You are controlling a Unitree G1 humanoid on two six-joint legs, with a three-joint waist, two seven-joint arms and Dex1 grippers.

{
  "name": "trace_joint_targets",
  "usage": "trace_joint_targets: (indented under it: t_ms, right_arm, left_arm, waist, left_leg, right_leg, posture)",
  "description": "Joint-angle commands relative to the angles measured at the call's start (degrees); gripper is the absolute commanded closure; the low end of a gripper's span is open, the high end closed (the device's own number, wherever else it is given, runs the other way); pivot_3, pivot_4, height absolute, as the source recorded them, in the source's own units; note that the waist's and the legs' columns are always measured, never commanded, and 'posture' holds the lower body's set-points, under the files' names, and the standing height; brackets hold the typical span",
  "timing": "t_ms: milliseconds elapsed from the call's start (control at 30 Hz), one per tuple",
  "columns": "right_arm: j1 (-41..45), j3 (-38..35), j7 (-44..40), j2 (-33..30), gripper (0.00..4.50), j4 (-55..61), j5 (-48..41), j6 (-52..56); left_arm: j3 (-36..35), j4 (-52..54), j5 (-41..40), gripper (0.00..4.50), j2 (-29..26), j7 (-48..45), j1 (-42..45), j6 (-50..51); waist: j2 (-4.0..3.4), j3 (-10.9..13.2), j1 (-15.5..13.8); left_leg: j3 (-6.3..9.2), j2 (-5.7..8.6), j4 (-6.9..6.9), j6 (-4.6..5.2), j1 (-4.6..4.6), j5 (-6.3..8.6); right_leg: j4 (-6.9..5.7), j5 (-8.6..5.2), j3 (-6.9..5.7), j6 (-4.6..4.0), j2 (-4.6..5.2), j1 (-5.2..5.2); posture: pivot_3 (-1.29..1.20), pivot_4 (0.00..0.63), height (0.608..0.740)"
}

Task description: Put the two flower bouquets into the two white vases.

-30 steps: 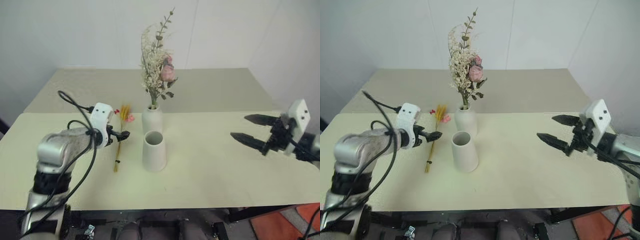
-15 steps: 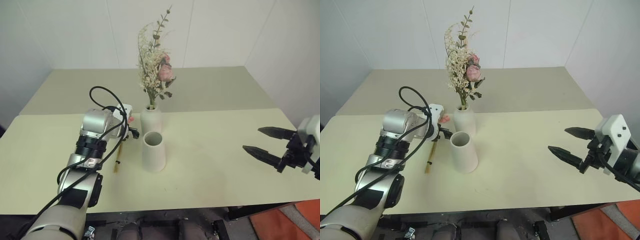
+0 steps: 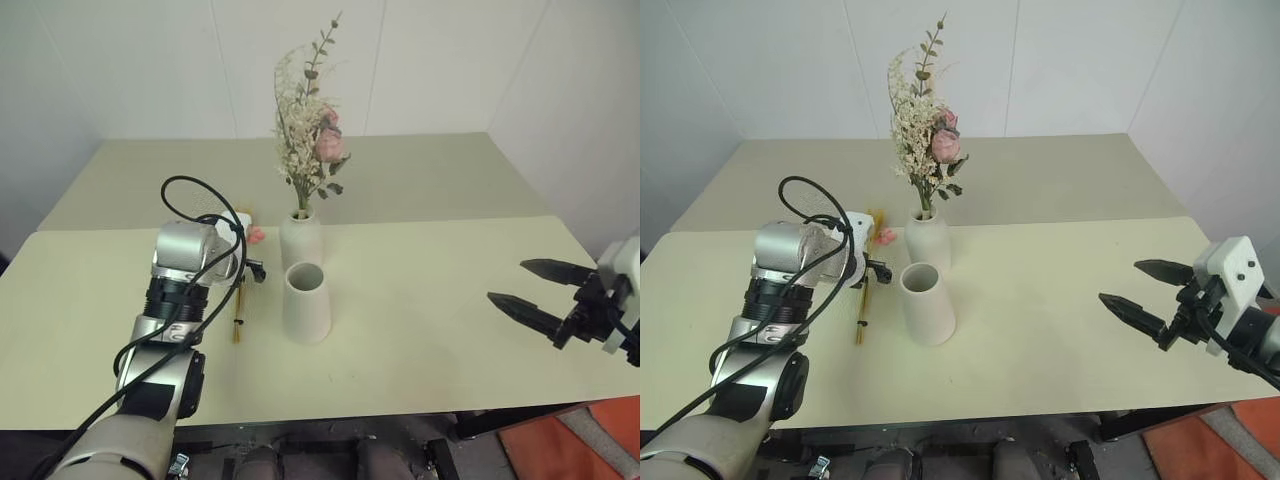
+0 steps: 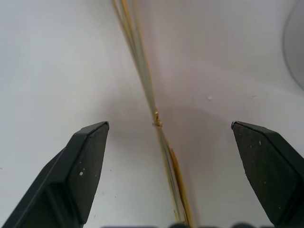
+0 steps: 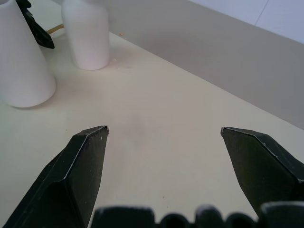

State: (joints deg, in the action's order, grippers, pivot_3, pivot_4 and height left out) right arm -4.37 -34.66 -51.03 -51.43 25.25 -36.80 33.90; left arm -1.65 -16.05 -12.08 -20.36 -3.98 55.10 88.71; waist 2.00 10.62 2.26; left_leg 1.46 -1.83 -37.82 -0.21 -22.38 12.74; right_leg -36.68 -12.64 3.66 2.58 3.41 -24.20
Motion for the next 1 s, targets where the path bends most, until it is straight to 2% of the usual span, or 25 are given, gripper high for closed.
trace_joint_targets:
  t_ms: [33,133,167,200,433,600,700,833,900,933,1000]
  right_arm:
    - [0.71,-1.49,-1.00,-0.17,0.00,0.49,-1.59,-1.19]
    - [-0.26,-3.59,-4.63,-0.07,0.00,0.68,-3.30,-2.72]
    - [-0.72,-4.23,-5.98,0.03,0.00,0.83,-3.54,-3.54]
    - [-1.18,-4.59,-6.84,0.07,0.00,1.02,-3.49,-4.31]
    - [-4.22,-6.94,-10.02,0.09,0.00,1.95,-4.63,-6.35]
    - [-6.14,-9.08,-13.51,0.03,0.00,1.70,-5.52,-8.15]
    - [-6.39,-9.25,-14.10,0.18,0.00,1.15,-4.51,-10.05]
    - [-6.64,-9.34,-14.73,0.22,0.00,0.64,-4.65,-11.24]
    - [-6.95,-8.97,-15.11,0.31,0.00,0.47,-4.36,-12.04]
    - [-7.10,-8.75,-15.53,0.32,0.00,0.37,-4.41,-12.37]
    - [-7.40,-8.35,-16.30,0.27,0.00,0.29,-4.71,-12.77]
  left_arm:
    - [-1.35,-2.31,0.79,0.62,1.13,-0.35,0.67,-1.85]
    - [-1.08,-3.67,1.07,1.52,1.68,-0.78,0.97,-2.31]
    - [-0.49,-4.10,1.39,1.96,1.65,-0.81,0.80,-2.78]
    - [-0.33,-4.63,1.61,2.17,1.66,-0.89,0.67,-3.17]
    - [-3.39,-7.27,3.20,4.41,2.74,1.09,1.53,-4.92]
    - [-7.12,-4.42,3.21,4.48,3.06,2.36,0.97,-7.68]
    - [-8.50,3.91,0.99,4.48,1.74,-1.09,-2.40,-12.97]
    - [-17.32,19.72,-8.89,4.48,0.12,-14.23,-11.48,-28.20]
    - [-27.37,21.64,-20.43,4.48,1.54,-23.43,-14.28,-34.17]
    - [-31.40,20.54,-25.34,4.48,0.98,-25.69,-14.25,-32.22]
    - [-34.21,18.35,-31.93,4.48,-0.91,-33.28,-15.25,-32.79]
  waist:
    - [0.00,0.00,-0.05]
    - [0.00,0.00,-0.11]
    - [0.00,0.00,-0.11]
    - [0.00,0.00,-0.09]
    - [0.00,-0.01,0.33]
    - [0.01,-0.01,0.44]
    - [0.02,-0.01,0.48]
    - [0.01,0.00,0.39]
    - [0.01,-0.01,0.17]
    - [0.01,-0.01,0.06]
    - [0.01,-0.01,-0.02]
  left_leg:
    - [0.00,0.00,0.00,0.00,0.00,0.00]
    - [-0.01,0.01,0.00,0.00,0.04,0.00]
    - [0.00,0.02,0.00,-0.01,0.05,0.00]
    - [0.00,0.03,0.00,-0.01,0.07,0.00]
    - [0.00,0.12,0.00,-0.02,0.29,-0.01]
    - [0.02,0.14,0.00,-0.04,0.30,-0.02]
    - [0.01,0.14,0.00,-0.05,0.28,-0.02]
    - [0.00,0.10,0.01,-0.16,0.04,-0.07]
    - [-0.01,0.06,0.05,-0.51,-0.03,-0.10]
    - [-0.02,0.06,0.04,-0.52,-0.06,-0.10]
    - [-0.03,0.08,0.02,-0.52,-0.06,-0.10]
  right_leg:
    - [0.01,0.00,0.01,0.00,0.00,0.02]
    - [0.01,0.01,0.01,0.03,0.01,0.06]
    - [0.00,0.02,0.01,0.04,0.01,0.07]
    - [-0.01,0.02,0.02,0.04,0.01,0.08]
    - [-0.05,0.10,0.18,0.15,-0.01,0.19]
    - [-0.05,0.16,0.25,0.24,-0.04,0.15]
    - [-0.03,0.17,0.28,0.24,-0.06,0.12]
    - [0.07,0.16,0.31,0.22,-0.06,-0.06]
    - [0.22,0.18,0.30,0.20,-0.06,-0.06]
    - [0.28,0.19,0.30,0.19,-0.05,-0.05]
    - [0.48,0.24,0.29,0.25,-0.04,0.06]
  posture:
    - [0.00,0.150,0.740]
    - [0.00,0.150,0.740]
    - [0.00,0.150,0.740]
    - [0.00,0.150,0.740]
    - [0.00,0.150,0.740]
    - [0.00,0.150,0.740]
    - [0.00,0.150,0.740]
    - [0.00,0.150,0.740]
    - [0.00,0.150,0.740]
    - [0.00,0.150,0.740]
    - [0.00,0.150,0.740]
